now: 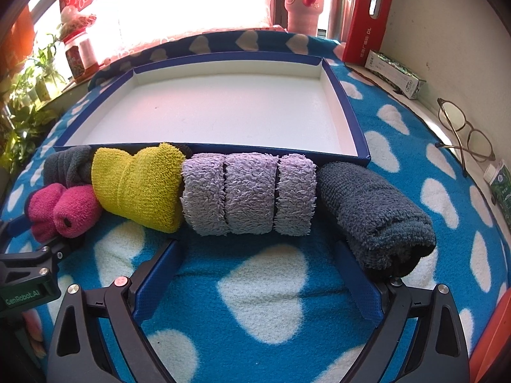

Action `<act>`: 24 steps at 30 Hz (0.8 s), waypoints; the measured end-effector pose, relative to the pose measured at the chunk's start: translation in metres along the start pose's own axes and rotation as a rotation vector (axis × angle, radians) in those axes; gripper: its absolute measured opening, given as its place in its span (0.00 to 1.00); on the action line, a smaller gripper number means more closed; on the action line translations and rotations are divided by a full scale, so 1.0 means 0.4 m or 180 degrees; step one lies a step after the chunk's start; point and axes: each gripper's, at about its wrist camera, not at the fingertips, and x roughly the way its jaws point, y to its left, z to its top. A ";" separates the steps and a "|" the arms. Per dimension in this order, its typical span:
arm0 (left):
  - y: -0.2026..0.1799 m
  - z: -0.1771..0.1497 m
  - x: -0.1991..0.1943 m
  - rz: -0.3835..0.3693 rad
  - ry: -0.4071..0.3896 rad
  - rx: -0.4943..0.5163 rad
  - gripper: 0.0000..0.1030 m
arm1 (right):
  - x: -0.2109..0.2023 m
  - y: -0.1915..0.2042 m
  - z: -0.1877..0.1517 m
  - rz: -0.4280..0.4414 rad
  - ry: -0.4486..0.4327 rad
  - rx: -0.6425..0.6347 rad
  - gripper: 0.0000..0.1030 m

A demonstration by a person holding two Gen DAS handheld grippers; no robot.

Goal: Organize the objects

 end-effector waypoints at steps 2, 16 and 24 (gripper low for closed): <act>0.001 0.000 0.000 -0.0002 -0.0001 -0.0001 1.00 | -0.013 -0.013 -0.010 0.0102 0.0002 -0.0034 1.00; 0.000 0.000 0.000 0.0000 0.0000 0.0000 1.00 | -0.101 -0.166 0.006 0.0795 -0.0152 0.0239 1.00; 0.000 0.000 0.000 0.0000 0.0000 0.0001 1.00 | -0.205 -0.146 0.012 0.1022 -0.0333 -0.0025 1.00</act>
